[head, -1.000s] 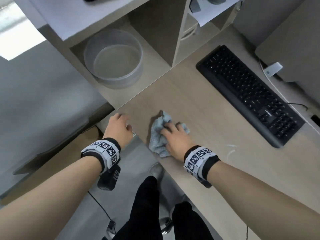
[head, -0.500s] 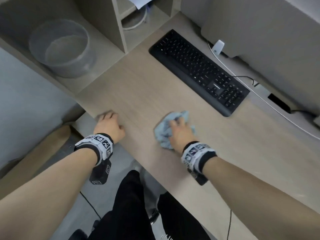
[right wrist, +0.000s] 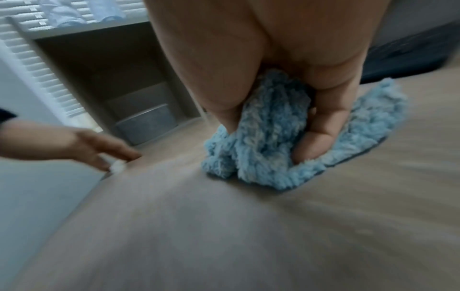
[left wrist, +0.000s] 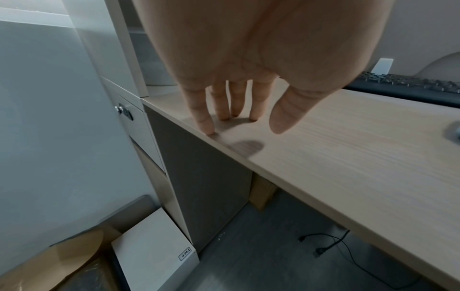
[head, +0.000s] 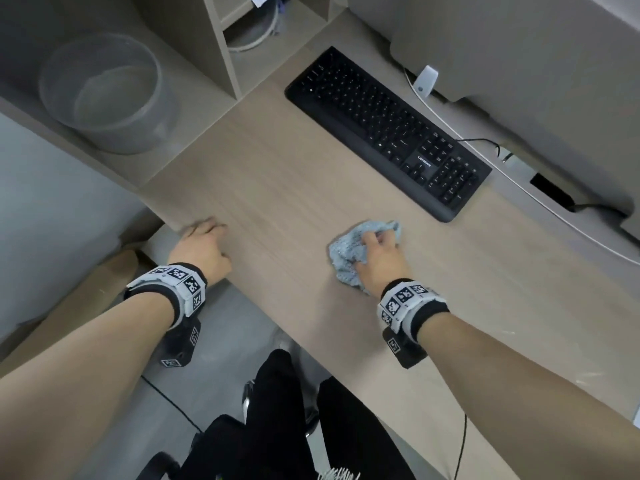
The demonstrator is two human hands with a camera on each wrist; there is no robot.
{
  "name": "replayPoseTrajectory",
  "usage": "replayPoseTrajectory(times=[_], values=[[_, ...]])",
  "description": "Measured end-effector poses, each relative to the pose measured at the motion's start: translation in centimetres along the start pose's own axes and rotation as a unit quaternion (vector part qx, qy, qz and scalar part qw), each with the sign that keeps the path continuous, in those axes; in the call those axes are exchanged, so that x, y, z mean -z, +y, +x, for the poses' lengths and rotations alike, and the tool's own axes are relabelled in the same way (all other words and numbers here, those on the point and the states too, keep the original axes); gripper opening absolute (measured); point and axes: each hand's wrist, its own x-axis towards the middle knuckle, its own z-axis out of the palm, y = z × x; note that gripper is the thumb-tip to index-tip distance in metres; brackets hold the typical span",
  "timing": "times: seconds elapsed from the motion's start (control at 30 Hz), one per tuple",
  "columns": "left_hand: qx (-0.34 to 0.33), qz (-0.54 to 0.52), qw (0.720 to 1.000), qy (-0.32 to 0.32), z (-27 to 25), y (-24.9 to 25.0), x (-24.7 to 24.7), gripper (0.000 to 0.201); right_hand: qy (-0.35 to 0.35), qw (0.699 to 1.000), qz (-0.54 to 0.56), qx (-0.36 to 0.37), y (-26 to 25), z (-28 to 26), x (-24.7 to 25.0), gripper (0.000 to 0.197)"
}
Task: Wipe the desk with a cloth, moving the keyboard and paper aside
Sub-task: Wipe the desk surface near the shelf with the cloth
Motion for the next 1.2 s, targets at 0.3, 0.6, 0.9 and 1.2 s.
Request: replayPoseTrajectory(times=[0.3,0.6,0.9,1.2], values=[[0.021,-0.002,1.0,0.013,-0.4,1.9,1.1,0.059,-0.019,0.999,0.042,0.015,2.0,-1.7,-1.0,0.045],[0.009,0.015,1.0,0.003,-0.9,1.8,1.3,0.058,0.0,0.992,0.055,-0.109,0.2,2.3,1.3,0.054],[-0.01,0.004,1.0,0.007,-0.3,0.7,1.2,0.061,-0.024,0.999,0.046,0.016,0.5,-0.4,-0.3,0.043],[-0.096,0.016,0.995,-0.013,0.3,-2.3,0.5,0.075,-0.045,0.996,0.015,0.081,-11.0,2.0,-3.2,0.047]])
